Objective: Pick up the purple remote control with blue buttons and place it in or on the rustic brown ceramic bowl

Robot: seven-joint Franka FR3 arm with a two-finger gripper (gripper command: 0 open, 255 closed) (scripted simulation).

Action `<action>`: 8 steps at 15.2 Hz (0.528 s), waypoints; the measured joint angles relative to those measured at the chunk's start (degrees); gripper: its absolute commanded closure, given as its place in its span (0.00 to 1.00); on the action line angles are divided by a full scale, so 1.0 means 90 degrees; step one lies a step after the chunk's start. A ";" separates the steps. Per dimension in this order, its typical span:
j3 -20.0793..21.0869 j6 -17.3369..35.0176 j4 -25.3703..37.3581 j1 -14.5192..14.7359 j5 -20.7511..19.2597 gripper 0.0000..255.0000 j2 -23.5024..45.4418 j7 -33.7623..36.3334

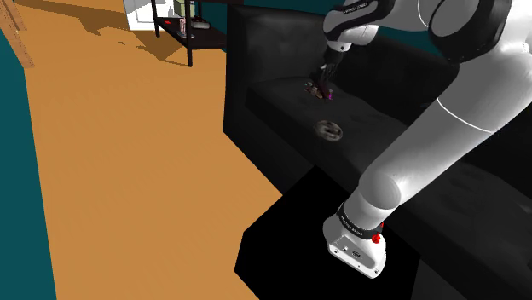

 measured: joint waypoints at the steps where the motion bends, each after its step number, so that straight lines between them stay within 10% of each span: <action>1: 0.0035 0.0005 -0.0252 -0.0009 -0.0162 1.00 -0.0277 0.0113; 8: 0.0426 -0.0151 -0.1938 -0.0354 -0.1081 1.00 -0.2213 0.0748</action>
